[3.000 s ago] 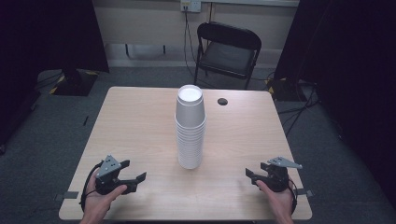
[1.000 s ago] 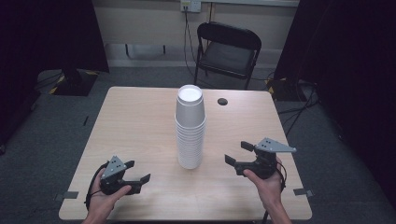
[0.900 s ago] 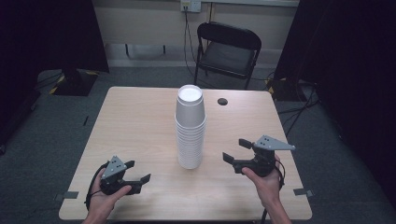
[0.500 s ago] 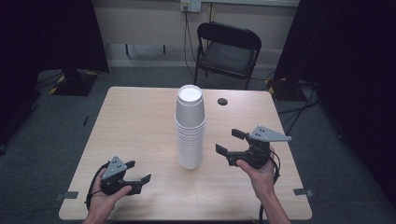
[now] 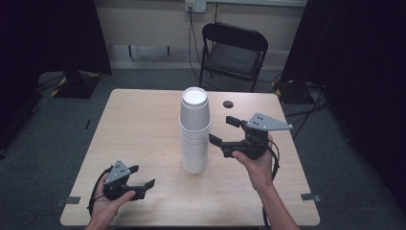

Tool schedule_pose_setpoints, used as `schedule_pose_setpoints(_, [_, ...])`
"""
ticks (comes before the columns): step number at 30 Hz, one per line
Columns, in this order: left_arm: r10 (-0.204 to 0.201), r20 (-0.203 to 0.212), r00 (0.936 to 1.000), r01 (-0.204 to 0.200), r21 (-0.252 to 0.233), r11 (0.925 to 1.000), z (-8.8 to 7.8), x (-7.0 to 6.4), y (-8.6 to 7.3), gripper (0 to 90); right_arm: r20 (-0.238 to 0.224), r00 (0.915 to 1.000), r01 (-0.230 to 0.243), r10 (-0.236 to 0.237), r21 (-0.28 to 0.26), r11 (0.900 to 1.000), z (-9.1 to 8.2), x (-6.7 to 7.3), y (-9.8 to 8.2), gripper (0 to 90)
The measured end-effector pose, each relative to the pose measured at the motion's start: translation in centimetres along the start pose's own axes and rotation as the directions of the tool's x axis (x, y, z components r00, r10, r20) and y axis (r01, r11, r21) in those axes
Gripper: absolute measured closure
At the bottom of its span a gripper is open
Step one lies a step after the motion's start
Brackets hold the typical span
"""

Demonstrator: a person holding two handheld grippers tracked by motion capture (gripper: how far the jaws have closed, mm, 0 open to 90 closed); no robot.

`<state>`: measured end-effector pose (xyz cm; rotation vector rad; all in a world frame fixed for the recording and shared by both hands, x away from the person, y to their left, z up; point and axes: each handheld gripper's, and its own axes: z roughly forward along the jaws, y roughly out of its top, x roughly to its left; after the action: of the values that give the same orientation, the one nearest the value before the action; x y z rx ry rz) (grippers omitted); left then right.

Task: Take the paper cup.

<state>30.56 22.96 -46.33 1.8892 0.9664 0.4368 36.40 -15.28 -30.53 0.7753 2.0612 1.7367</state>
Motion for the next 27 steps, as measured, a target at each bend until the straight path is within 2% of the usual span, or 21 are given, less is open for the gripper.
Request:
schedule_pose_setpoints(5, [-0.003, 0.004, 1.0, 0.003, 0.001, 1.0, 0.1, -0.1, 0.0, 16.8, -0.014, 0.9997, 0.021, -0.022, -0.018, 1.0, 0.9, 0.7, 1.6, 13.4])
schedule_pose_setpoints(13, [-0.003, 0.008, 1.0, 0.003, 0.001, 1.0, 0.1, -0.1, 0.0, 16.8, -0.038, 0.9984, 0.04, -0.041, -0.032, 0.999, 2.9, 1.0, 3.5, 13.4])
schedule_pose_setpoints(19, [-0.004, 0.009, 1.0, 0.004, 0.004, 1.0, 0.1, -0.1, 0.0, 16.8, -0.048, 0.998, 0.04, -0.041, -0.033, 0.999, 4.0, 0.9, 4.0, 13.4])
schedule_pose_setpoints(27, [0.002, 0.013, 0.9999, -0.002, 0.01, 0.9999, 0.3, -0.2, -0.1, 16.8, -0.03, 0.9986, 0.042, -0.043, -0.02, 0.999, 5.4, 0.7, 4.2, 12.9])
